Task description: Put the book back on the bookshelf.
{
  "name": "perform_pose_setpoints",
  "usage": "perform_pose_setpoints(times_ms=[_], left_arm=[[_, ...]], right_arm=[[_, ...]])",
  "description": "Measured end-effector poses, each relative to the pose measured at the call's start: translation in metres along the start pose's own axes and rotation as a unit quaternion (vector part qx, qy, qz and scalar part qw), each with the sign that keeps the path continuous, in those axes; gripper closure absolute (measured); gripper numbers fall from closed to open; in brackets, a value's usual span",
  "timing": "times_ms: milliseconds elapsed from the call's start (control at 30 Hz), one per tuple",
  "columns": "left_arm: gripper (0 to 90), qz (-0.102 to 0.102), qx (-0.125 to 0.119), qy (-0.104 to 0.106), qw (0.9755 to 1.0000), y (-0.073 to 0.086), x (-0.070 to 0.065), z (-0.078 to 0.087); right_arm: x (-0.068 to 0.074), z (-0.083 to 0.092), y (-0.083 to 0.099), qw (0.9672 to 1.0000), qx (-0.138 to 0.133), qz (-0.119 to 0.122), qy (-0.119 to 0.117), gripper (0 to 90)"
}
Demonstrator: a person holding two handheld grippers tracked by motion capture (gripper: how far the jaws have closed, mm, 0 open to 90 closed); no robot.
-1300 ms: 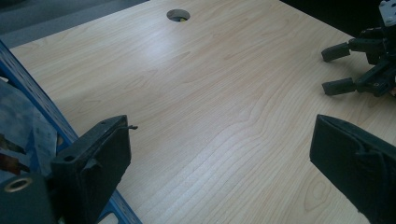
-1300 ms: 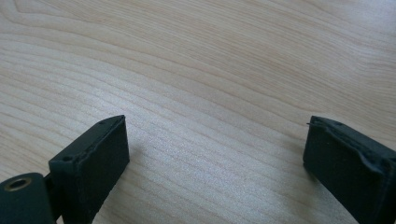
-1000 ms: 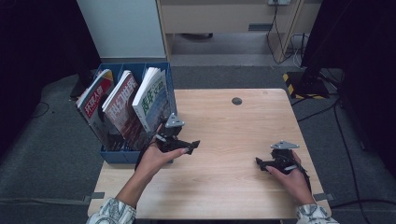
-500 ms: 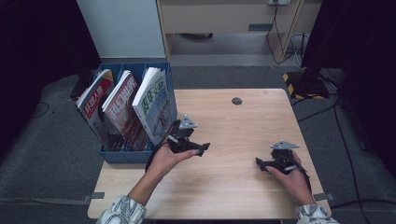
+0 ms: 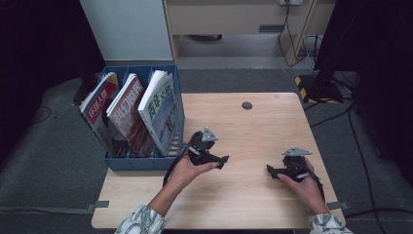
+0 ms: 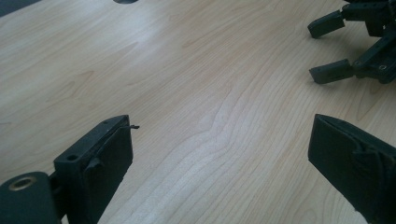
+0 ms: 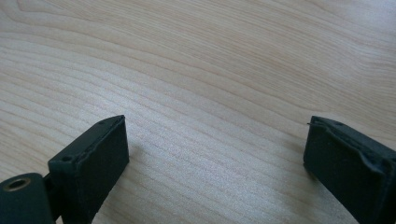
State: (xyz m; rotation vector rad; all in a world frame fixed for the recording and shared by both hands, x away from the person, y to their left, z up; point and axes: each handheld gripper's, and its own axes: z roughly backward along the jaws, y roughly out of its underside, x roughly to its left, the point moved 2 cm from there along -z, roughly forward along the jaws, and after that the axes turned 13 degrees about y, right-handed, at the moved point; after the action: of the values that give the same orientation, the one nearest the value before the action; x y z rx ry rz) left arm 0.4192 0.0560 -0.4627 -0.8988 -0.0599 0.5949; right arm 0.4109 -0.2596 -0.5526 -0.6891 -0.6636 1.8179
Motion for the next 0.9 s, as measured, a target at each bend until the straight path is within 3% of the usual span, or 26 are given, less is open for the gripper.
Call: perform_pose_setpoints(times_ms=[233, 533, 900], left_arm=[[6.8, 0.011, 0.019, -0.004, 0.9998, 0.016, 0.002, -0.022], [7.2, 0.016, 0.017, 0.002, 0.9997, 0.023, 0.003, -0.031], [7.3, -0.003, 0.019, -0.005, 0.9998, 0.027, 0.004, -0.05]], right_arm=[[0.0, 0.0, 0.0, 1.0, -0.001, 0.0, 0.001, 7.1], [0.001, 0.0, 0.0, 1.0, -0.002, -0.002, 0.001, 7.1], [0.001, 0.0, 0.0, 1.0, -0.001, -0.003, 0.001, 7.1]])
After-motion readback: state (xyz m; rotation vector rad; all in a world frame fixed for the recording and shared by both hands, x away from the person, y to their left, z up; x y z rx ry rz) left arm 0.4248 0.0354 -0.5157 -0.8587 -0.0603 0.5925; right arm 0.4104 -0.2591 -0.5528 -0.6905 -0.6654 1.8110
